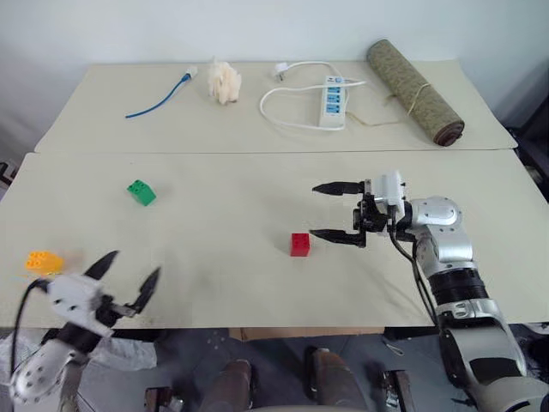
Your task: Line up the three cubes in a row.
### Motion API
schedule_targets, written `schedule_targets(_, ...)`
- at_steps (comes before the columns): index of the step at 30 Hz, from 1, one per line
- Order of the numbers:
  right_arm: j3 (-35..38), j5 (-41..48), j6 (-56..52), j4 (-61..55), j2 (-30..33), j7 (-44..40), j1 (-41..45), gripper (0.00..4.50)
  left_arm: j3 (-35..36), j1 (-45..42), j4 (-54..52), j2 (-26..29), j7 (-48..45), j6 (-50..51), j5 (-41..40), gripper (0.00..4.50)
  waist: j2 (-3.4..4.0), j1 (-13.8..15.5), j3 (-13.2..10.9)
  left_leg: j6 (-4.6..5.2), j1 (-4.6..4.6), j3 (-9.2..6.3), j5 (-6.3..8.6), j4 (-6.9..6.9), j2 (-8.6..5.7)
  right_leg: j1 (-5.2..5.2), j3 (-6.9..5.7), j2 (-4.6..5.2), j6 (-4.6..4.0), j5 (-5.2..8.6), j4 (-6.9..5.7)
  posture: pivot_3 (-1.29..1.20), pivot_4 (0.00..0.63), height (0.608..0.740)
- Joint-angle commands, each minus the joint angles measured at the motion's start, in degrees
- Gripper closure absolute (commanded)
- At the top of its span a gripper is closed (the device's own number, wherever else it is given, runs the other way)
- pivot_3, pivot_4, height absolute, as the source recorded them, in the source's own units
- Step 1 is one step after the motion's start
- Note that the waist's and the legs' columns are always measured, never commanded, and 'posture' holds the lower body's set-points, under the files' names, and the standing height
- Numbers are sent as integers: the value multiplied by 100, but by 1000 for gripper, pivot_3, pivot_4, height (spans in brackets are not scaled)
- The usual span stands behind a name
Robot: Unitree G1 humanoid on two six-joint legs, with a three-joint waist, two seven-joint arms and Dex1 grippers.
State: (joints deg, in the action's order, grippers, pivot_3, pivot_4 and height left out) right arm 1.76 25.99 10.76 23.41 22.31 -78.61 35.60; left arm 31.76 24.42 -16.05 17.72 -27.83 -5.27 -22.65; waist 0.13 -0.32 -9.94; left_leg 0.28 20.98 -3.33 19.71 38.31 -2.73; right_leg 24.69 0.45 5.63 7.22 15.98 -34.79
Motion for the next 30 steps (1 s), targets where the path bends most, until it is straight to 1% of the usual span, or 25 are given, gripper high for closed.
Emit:
schedule_targets(1, 341, 321, 375, -474, -298, 317, -515, 15, 724, 489, -13, -550, 545, -395, -283, 0, -1, 11, 0, 0, 1, 0, 2, -1, 1, -1, -1, -1, 0, 0, 3, 0, 150, 740)
schedule_targets(2, 333, 311, 381, -540, -308, 313, -608, 15, 774, 549, -41, -641, 591, -438, -312, 0, -3, 22, 0, 3, 1, 0, 4, 0, 0, -2, -1, 0, 0, 0, 4, 0, 150, 740)
schedule_targets(5, 344, 200, 620, -509, -329, 405, -821, 15, 1125, 859, -97, -1292, 1082, -534, -699, 0, -7, 32, -3, 17, 7, 0, 13, 27, -7, -9, -1, 7, 0, 0, 8, 0, 150, 740)
schedule_targets(7, 342, 191, 694, -601, -312, 462, -897, 15, 1281, 990, -63, -1549, 1227, -625, -841, 0, -13, 24, 0, 23, 5, 2, 32, 62, -6, -19, 2, 7, 0, 0, 14, 0, 150, 740)
schedule_targets(9, 326, 260, 547, -932, -365, 686, -989, 15, 1319, 1097, 23, -1614, 1185, -724, -820, 0, -21, 28, 2, 22, 4, 1, 35, 69, -2, -21, 1, 3, 0, 0, 11, 0, 150, 740)
schedule_targets(13, 213, 276, 499, -1200, -384, 716, -1069, 15, 1186, 1065, 59, -1563, 1182, -806, -694, 0, -21, 22, 2, 18, 1, 1, 37, 69, 2, -20, 2, -1, -1, 1, 7, 0, 150, 740)
schedule_targets(18, 186, 232, 419, -1231, -283, 751, -1114, 15, 745, 718, -522, -1223, 1327, -490, -475, 0, -23, 34, 3, 18, 1, 1, 37, 70, 1, -21, 3, -1, -2, 1, 6, 0, 150, 740)
schedule_targets(20, 133, 217, 171, -1362, -111, 719, -1182, 15, 526, 370, -894, -984, 1583, -4, -561, 0, -23, 41, 4, 18, 2, 0, 37, 71, 1, -20, 2, 0, -2, 1, 5, 0, 150, 740)
schedule_targets(22, 148, 231, 100, -1446, -88, 815, -1170, 15, 379, -125, -999, -574, 1877, 701, -611, 0, -23, 43, 4, 18, 4, -3, 37, 71, 0, -19, 2, 1, -2, 1, 1, 0, 150, 740)
schedule_targets(25, 143, 213, 94, -1517, -127, 962, -1144, 15, 95, -940, -853, 107, 1934, 1534, -647, 0, -22, 19, 4, 10, 1, -3, 32, 71, 2, -14, 2, -7, -3, 2, -15, 0, 150, 740)
schedule_targets(28, 70, 191, 58, -1638, -129, 1005, -1213, 15, -120, -1844, -274, 634, 1950, 2193, -618, 0, -22, 5, 4, 5, -1, -2, 31, 71, 4, -10, 2, -14, -4, 2, -33, 0, 150, 740)
schedule_targets(30, 41, 188, 11, -1733, -130, 1045, -1250, 15, -317, -2296, 112, 907, 1800, 2355, -460, 0, -21, -12, 5, 4, 0, -2, 30, 70, 4, -6, 2, -18, -5, 2, -43, 0, 150, 740)
